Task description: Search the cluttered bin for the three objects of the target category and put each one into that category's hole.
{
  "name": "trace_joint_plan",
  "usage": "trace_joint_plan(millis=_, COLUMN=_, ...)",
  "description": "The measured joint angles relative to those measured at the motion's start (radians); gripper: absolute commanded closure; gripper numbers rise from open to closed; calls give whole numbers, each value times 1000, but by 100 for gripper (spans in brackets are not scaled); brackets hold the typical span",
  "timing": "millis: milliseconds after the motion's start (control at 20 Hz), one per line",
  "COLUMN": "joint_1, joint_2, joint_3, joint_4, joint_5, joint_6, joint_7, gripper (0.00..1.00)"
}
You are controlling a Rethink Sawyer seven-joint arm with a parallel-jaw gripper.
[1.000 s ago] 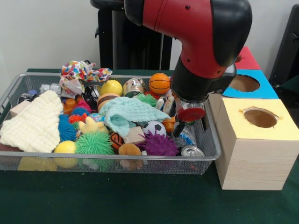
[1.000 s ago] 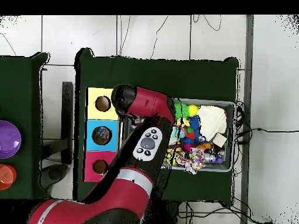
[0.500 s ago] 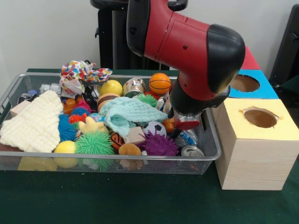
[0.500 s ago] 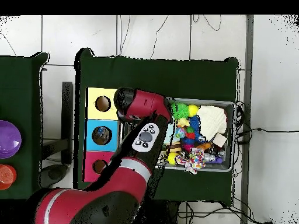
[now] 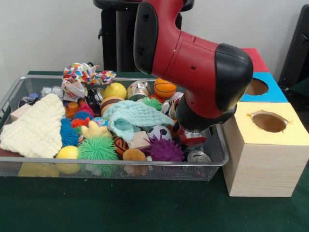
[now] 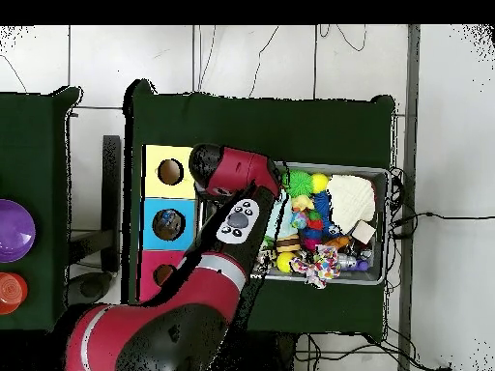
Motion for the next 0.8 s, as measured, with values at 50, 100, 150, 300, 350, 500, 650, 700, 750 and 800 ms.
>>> trace_joint_plan(millis=50, joint_1=0, joint_2=7, joint_3=-6, joint_4=-6, joint_5=7, joint_6=1, joint_7=0, gripper=0)
trace_joint_plan(millis=100, joint_1=1, joint_2=8, joint_3=-9, joint_4=-7, joint_5=10, joint_6=0, joint_7=0, gripper=0)
trace_joint_plan(millis=150, joint_1=1, joint_2=8, joint_3=-11, joint_4=-7, joint_5=13, joint_6=0, joint_7=0, gripper=0)
trace_joint_plan(millis=300, joint_1=3, joint_2=9, joint_3=-17, joint_4=-14, joint_5=23, joint_6=0, joint_7=3, gripper=0)
trace_joint_plan(millis=350, joint_1=3, joint_2=10, joint_3=-19, joint_4=-17, joint_5=25, joint_6=0, joint_7=4, gripper=0)
trace_joint_plan(millis=500, joint_1=6, joint_2=12, joint_3=-31, joint_4=-34, joint_5=31, joint_6=12, joint_7=11, gripper=0)
trace_joint_plan(millis=650, joint_1=8, joint_2=20, joint_3=-39, joint_4=-53, joint_5=39, joint_6=51, joint_7=30, gripper=0)
trace_joint_plan(millis=700, joint_1=8, joint_2=22, joint_3=-40, joint_4=-57, joint_5=41, joint_6=61, joint_7=36, gripper=0)
trace_joint_plan(millis=750, joint_1=8, joint_2=23, joint_3=-42, joint_4=-61, joint_5=42, joint_6=70, joint_7=41, gripper=0)
trace_joint_plan(millis=800, joint_1=8, joint_2=27, joint_3=-44, joint_4=-70, joint_5=47, joint_6=96, joint_7=58, gripper=0)
